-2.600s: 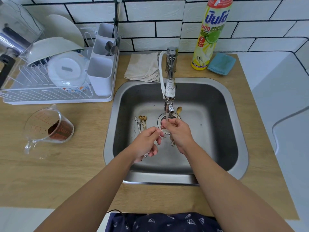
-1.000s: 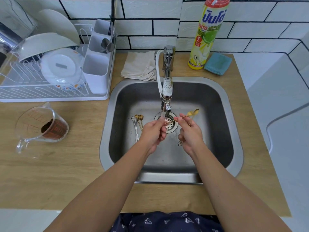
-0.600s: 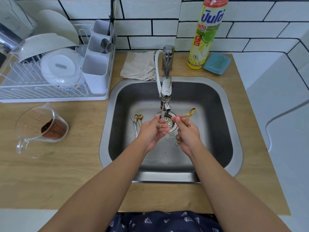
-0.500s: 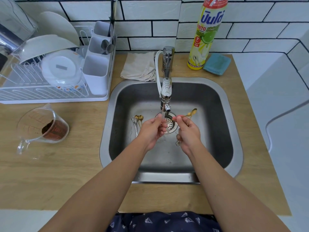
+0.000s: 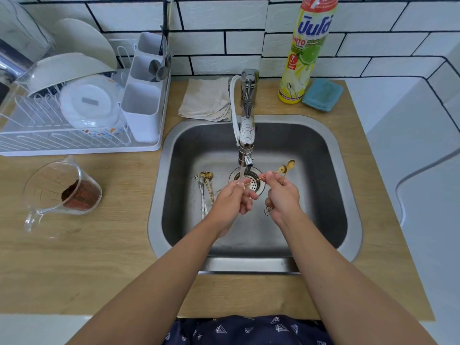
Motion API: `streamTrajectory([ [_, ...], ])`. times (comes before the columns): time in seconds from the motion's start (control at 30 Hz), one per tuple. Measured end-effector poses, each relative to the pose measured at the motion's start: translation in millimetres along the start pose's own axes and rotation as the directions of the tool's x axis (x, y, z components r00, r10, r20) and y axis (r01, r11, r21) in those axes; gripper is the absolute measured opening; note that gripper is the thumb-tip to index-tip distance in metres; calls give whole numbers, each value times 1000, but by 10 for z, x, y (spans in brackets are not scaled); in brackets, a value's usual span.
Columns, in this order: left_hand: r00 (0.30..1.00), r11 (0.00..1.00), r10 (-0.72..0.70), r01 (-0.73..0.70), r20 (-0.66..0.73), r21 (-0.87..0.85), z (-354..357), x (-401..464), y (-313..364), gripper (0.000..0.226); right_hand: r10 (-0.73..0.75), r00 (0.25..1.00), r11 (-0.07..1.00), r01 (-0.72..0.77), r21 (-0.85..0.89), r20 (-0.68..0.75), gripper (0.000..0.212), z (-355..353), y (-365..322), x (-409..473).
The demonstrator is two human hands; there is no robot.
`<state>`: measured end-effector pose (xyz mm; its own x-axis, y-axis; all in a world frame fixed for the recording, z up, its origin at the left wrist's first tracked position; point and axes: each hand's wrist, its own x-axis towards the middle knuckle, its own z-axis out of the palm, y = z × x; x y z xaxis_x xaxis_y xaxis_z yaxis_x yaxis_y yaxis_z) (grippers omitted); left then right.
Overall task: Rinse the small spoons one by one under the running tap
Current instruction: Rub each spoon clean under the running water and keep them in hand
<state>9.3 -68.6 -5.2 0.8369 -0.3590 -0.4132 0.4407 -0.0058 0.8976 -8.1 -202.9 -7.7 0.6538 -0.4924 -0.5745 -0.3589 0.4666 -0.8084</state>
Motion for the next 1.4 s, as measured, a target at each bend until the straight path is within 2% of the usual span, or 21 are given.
streamTrajectory([
  [0.23, 982, 999, -42, 41, -183, -12, -26, 67, 3, 33, -14, 1000, 998, 14, -68, 2, 20, 28, 107, -26],
  [0.3, 988, 995, -70, 59, -138, -78, -25, 75, -4, 24, -21, 1000, 998, 19, -61, -22, 19, 28, 121, -21],
  [0.37, 995, 987, -91, 87, -29, -138, -32, 65, -10, 15, -15, 999, 999, 14, -36, -34, 17, 13, 102, -7],
  [0.43, 993, 980, -108, 113, 36, -166, -47, 43, -13, 19, -10, 999, 1000, 10, -15, -34, 18, -3, 85, 3],
  [0.5, 994, 984, -105, 105, 8, -146, -53, 21, -14, 20, -15, 1000, 999, 15, -32, -23, 21, 9, 90, -7],
  [0.63, 983, 991, -93, 76, -156, -112, -56, 46, 18, 29, -57, 998, 996, 56, -70, -22, 23, 99, 166, -57],
  [0.73, 994, 979, -94, 82, -57, -187, -44, 53, 19, 19, -49, 998, 998, 48, -35, -40, 20, 84, 147, -36],
  [0.83, 991, 962, -109, 126, 84, -241, -74, 26, 9, 22, -15, 1000, 1000, 15, -18, -24, 22, 35, 62, -14],
  [1.0, 972, 947, -228, 207, -57, -246, -99, 99, 89, 35, -55, 995, 998, 57, -13, 80, 13, 120, 58, -103],
  [1.07, 968, 950, -244, 226, -61, -214, -114, 97, 89, 35, -59, 994, 998, 56, 37, 93, 4, 129, 21, -122],
  [1.17, 990, 982, -138, 135, -11, -129, -116, 28, 51, 24, -53, 997, 994, 48, 97, 52, 2, 95, -57, -108],
  [1.3, 1000, 992, 1, 2, -21, 125, -69, -22, 39, 26, -51, 999, 995, 52, 85, -14, 12, 78, -69, -107],
  [1.4, 997, 993, -32, 39, -65, 110, -52, -24, 71, 35, -44, 999, 994, 43, 102, 8, 18, 100, -72, -146],
])
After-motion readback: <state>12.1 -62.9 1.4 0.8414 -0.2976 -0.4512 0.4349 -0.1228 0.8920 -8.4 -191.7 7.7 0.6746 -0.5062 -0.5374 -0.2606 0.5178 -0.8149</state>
